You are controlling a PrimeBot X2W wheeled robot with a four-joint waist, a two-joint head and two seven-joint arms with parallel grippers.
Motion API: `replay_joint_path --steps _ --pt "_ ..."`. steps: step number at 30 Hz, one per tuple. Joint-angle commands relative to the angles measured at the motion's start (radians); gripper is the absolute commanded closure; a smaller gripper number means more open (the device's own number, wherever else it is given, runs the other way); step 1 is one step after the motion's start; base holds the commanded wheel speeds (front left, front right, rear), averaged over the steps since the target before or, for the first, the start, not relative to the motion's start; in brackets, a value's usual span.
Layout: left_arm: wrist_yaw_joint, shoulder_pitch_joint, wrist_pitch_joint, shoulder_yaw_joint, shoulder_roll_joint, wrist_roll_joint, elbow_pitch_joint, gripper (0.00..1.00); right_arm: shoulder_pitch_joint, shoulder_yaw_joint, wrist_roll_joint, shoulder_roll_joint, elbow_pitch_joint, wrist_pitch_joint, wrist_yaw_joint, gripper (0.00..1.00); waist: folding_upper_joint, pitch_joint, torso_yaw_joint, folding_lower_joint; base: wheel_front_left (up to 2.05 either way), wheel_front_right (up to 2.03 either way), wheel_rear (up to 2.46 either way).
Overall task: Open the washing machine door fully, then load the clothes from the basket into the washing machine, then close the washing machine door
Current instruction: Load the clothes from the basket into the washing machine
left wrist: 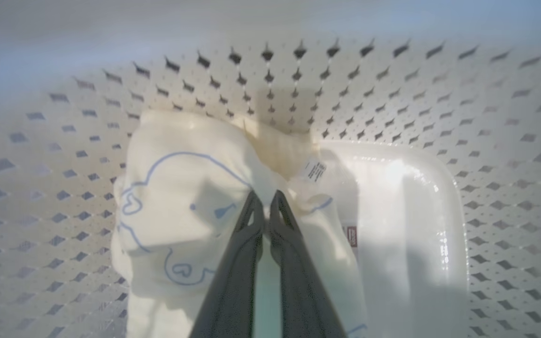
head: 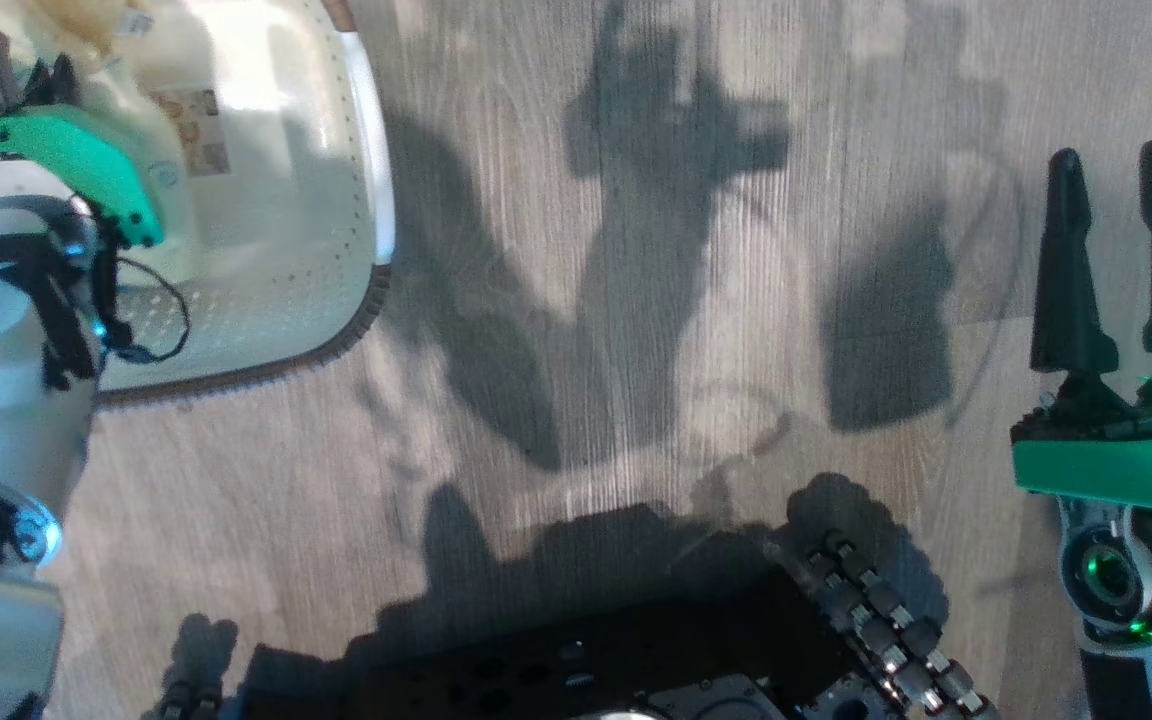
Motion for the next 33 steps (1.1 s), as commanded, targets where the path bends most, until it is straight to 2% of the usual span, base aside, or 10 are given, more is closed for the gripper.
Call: replay_joint_path --steps 1,10,15,24,33 --pt "0.011 0.047 -0.014 0.01 0.029 0.008 -0.043 1.0 0.031 0.007 -0.007 -0.01 -0.026 -0.006 -0.003 0.0 0.0 -0.016 0.014 0.0001 0.0 0.0 0.0" --pt "0.074 0.22 -0.017 0.049 0.013 0.055 -0.409 1.0 0.059 -0.029 -0.05 -0.01 -0.033 -0.006 -0.003 0.0 0.0 -0.097 0.072 0.0001 0.0 0.0 0.0" --pt "0.093 0.334 -0.017 0.072 0.008 0.068 -0.576 1.0 0.077 -0.044 -0.076 -0.01 -0.032 -0.006 -0.003 0.0 0.0 -0.158 0.101 0.0001 0.0 0.0 0.0" --pt "0.118 0.469 -0.017 0.087 0.007 0.074 -0.781 1.0 0.118 -0.068 -0.108 -0.01 -0.023 -0.006 -0.003 0.0 0.0 -0.259 0.138 0.0001 0.0 0.0 0.0" --pt "0.161 0.609 -0.008 0.107 0.03 0.068 -0.978 1.0 0.159 -0.076 -0.136 -0.01 -0.012 -0.006 -0.003 0.0 0.0 -0.397 0.164 0.0001 0.0 0.0 0.0"
